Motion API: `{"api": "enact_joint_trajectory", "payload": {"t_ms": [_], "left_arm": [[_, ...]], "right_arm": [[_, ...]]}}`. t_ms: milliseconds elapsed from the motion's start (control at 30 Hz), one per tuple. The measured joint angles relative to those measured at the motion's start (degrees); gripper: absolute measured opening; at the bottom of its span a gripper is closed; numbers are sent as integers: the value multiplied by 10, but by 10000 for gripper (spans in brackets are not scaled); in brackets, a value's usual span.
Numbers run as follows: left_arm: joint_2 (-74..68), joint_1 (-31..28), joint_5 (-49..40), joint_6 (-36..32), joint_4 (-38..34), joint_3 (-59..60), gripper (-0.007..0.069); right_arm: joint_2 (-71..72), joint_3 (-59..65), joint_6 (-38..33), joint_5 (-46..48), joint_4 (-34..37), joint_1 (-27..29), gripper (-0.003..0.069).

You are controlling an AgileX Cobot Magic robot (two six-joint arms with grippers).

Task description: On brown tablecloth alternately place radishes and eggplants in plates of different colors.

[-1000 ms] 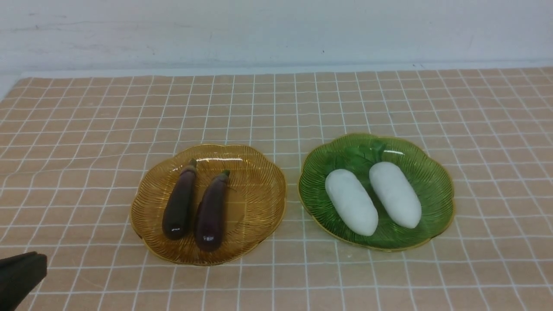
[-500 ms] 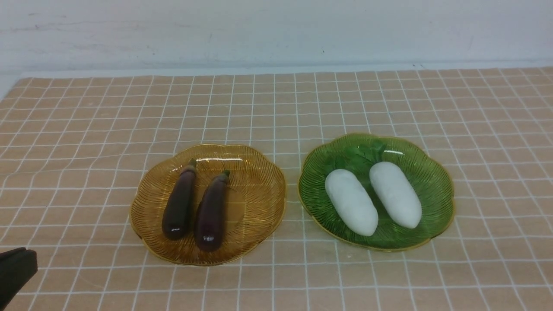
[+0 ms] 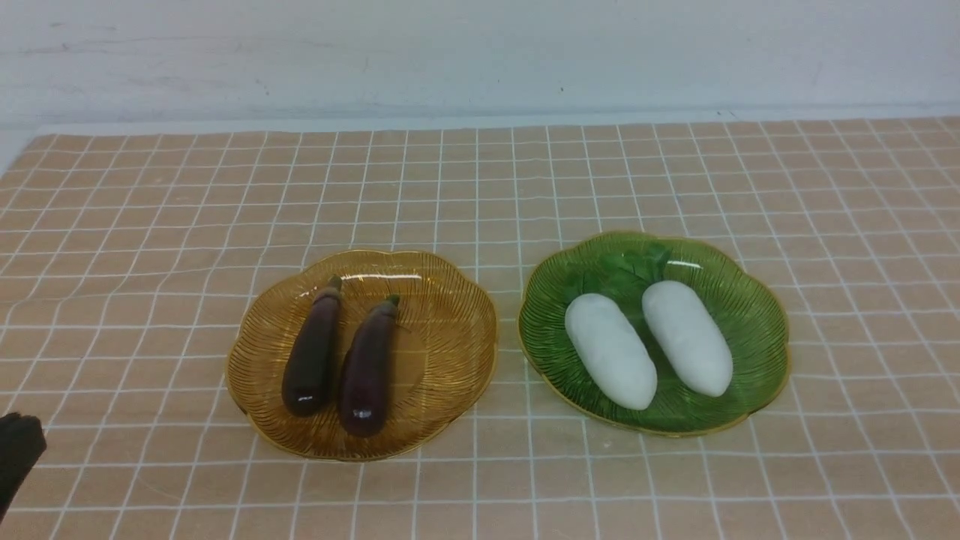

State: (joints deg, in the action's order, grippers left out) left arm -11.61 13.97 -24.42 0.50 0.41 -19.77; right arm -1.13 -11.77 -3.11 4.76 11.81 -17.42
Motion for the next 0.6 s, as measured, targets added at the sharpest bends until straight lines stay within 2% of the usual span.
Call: {"api": "enact_joint_trajectory", "payload": {"t_ms": [167, 367, 600], "left_arm": [[84, -91, 47, -5, 1, 128, -4], [121, -100, 54, -27, 1, 209, -4], [123, -100, 30, -28, 1, 214, -4]], "right_arm": [[0, 0, 0, 9, 0, 0, -12], [0, 0, 0, 10, 0, 0, -11], [0, 0, 0, 14, 0, 0, -11]]}}
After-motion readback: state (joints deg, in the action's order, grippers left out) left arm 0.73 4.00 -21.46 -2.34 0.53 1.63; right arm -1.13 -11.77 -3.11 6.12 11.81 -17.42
